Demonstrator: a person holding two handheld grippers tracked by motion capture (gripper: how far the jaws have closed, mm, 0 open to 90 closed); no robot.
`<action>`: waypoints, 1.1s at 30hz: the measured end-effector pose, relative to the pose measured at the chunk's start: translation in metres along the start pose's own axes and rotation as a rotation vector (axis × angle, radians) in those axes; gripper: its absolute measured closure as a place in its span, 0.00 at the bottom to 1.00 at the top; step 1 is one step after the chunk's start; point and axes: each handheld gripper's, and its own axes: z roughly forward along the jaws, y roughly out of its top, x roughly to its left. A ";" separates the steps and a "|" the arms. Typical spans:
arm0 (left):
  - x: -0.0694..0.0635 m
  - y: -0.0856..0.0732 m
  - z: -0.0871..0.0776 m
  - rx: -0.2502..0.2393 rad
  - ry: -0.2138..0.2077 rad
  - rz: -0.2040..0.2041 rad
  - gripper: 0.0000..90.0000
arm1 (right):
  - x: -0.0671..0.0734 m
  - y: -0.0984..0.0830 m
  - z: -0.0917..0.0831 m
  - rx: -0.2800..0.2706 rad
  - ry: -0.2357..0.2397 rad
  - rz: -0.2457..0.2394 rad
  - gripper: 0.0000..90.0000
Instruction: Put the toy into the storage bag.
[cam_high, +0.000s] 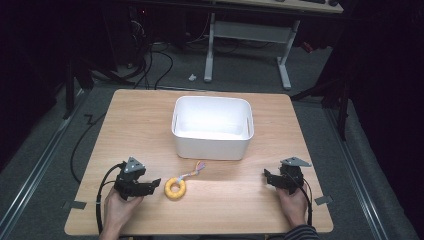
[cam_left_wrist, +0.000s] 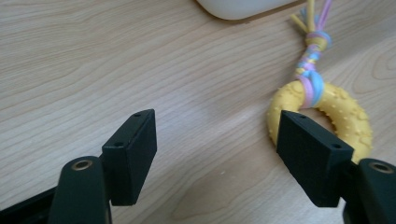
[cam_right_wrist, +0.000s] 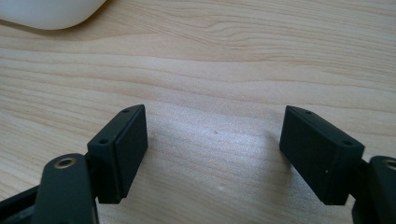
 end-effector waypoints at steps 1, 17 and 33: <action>-0.002 0.001 0.000 0.000 -0.004 0.003 0.33 | 0.000 0.000 0.000 0.000 0.000 0.000 0.26; -0.024 0.014 0.009 0.056 -0.044 0.053 0.38 | 0.000 0.000 0.000 -0.002 0.005 -0.005 0.26; -0.039 0.024 0.027 0.164 -0.018 0.099 0.45 | 0.001 0.000 -0.001 0.000 0.008 -0.004 0.26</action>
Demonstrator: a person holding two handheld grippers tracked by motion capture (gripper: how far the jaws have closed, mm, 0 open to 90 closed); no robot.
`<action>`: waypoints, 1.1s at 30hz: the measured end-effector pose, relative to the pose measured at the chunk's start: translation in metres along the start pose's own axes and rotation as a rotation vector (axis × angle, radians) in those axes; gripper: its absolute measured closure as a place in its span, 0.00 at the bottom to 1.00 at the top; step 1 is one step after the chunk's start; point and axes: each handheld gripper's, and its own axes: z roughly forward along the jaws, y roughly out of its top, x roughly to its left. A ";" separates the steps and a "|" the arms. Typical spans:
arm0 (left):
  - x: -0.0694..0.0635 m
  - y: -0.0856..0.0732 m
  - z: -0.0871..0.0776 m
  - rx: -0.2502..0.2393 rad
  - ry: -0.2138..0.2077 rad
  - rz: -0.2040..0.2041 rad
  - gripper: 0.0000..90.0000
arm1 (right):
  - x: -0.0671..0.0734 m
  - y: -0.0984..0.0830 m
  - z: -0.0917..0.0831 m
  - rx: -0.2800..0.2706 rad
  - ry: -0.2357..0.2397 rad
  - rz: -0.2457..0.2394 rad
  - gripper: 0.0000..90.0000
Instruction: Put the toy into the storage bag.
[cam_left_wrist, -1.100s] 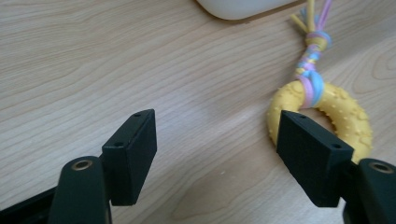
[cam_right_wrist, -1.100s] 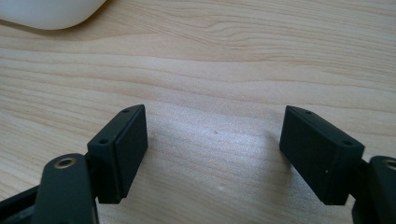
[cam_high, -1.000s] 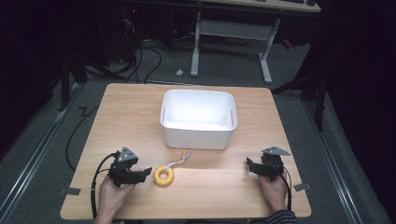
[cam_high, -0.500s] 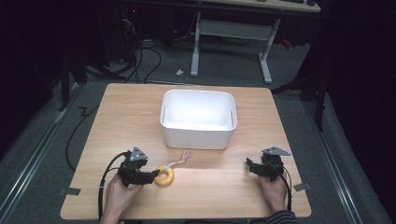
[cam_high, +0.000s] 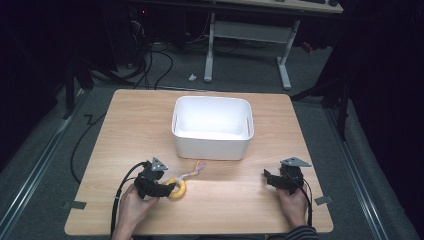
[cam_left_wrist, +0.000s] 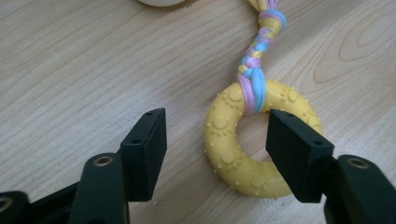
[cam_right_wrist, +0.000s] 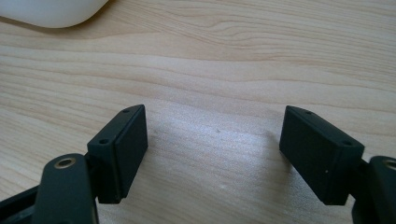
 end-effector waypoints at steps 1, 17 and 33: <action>-0.001 0.001 0.001 0.014 0.004 0.004 0.47 | 0.000 0.000 0.000 0.000 0.001 0.000 0.26; -0.005 0.005 0.015 0.086 0.015 0.006 0.63 | 0.000 0.000 0.000 0.000 0.000 -0.001 0.26; -0.007 0.006 0.014 0.083 0.007 0.013 0.72 | 0.000 0.000 0.000 0.000 0.000 -0.002 0.26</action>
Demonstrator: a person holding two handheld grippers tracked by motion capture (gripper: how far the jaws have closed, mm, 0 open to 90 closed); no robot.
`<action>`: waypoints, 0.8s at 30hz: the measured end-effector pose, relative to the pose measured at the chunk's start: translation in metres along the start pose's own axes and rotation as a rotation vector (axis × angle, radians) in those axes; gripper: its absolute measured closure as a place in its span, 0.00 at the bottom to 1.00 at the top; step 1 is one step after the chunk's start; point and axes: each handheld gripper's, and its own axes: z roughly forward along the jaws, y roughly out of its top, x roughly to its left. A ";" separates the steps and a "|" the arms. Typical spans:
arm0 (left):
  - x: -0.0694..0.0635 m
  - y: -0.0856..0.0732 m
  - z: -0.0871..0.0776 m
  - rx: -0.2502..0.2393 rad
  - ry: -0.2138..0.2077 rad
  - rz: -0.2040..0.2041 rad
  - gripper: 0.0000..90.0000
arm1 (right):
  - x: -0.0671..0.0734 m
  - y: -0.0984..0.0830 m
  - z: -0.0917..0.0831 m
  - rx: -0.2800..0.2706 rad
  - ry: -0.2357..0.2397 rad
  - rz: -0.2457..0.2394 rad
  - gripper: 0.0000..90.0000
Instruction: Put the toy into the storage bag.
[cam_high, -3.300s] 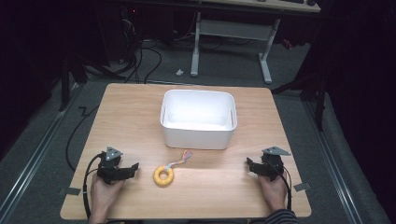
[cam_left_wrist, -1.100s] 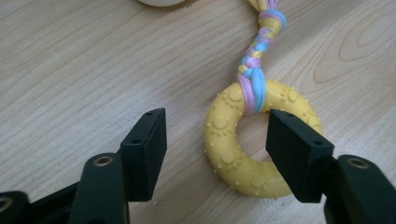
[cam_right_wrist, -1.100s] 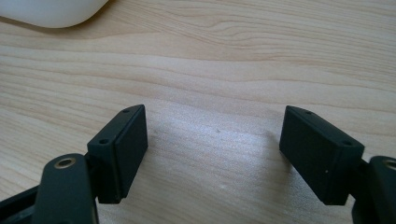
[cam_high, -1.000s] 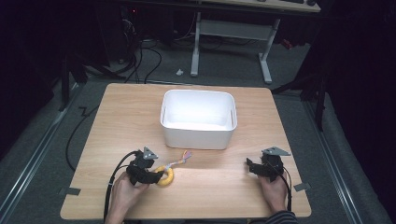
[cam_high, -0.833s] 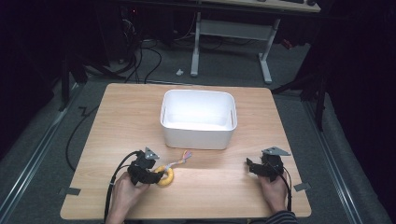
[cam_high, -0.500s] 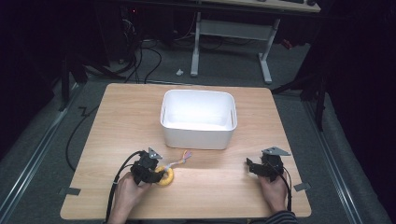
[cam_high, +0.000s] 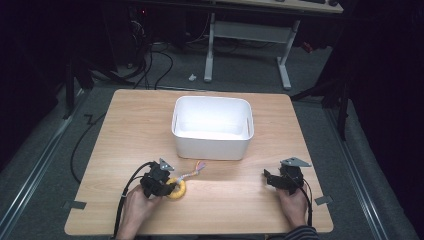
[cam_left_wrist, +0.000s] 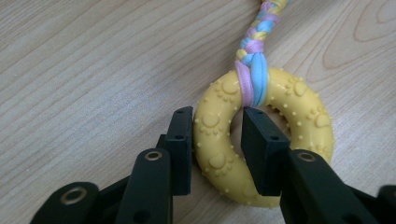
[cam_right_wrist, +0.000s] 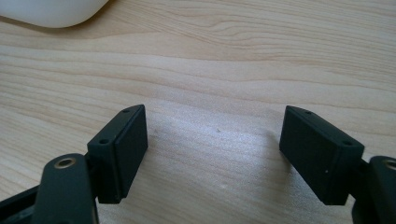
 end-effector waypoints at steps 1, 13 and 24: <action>0.000 0.000 0.000 0.000 0.000 0.000 0.73 | 0.000 0.000 0.000 0.000 0.000 0.000 0.26; -0.001 0.002 -0.007 0.000 -0.002 0.032 0.75 | 0.000 0.000 0.000 0.001 0.002 -0.001 0.26; -0.001 0.001 -0.016 -0.026 -0.012 0.017 0.76 | 0.000 0.000 0.000 0.001 0.002 -0.002 0.26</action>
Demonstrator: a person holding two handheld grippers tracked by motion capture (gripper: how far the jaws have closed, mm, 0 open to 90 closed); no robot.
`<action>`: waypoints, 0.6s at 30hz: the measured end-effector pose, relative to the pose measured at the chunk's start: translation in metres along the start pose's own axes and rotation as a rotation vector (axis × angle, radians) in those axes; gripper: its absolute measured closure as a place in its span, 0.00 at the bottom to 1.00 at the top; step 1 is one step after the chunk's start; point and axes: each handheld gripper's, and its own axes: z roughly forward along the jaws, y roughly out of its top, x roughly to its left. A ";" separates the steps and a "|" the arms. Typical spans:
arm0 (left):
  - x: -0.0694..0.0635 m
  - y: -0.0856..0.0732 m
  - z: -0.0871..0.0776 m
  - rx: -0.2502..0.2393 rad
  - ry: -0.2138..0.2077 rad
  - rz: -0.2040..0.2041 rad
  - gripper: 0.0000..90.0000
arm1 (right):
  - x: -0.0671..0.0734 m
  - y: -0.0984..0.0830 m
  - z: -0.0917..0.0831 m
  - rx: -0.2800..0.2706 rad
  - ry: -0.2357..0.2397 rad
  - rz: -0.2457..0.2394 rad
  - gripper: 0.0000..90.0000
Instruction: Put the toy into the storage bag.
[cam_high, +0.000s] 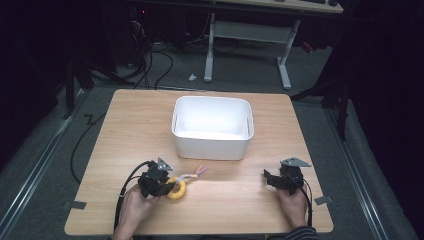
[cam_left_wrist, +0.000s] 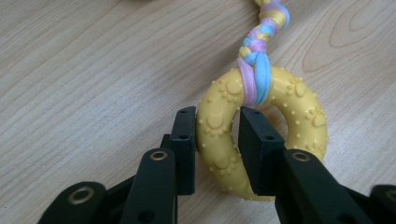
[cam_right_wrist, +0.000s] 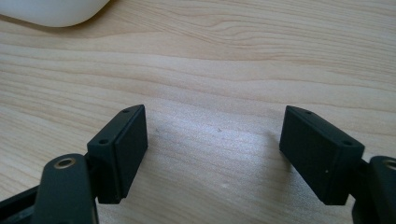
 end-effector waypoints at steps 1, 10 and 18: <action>0.000 0.000 0.000 0.000 0.000 0.000 0.76 | 0.000 0.000 0.000 0.000 0.000 0.000 0.26; -0.003 0.001 -0.016 -0.029 0.005 0.013 0.76 | 0.000 0.000 0.000 0.000 0.001 0.001 0.26; -0.005 0.001 -0.030 -0.059 -0.011 0.019 0.76 | 0.000 0.000 0.000 0.000 0.001 0.001 0.26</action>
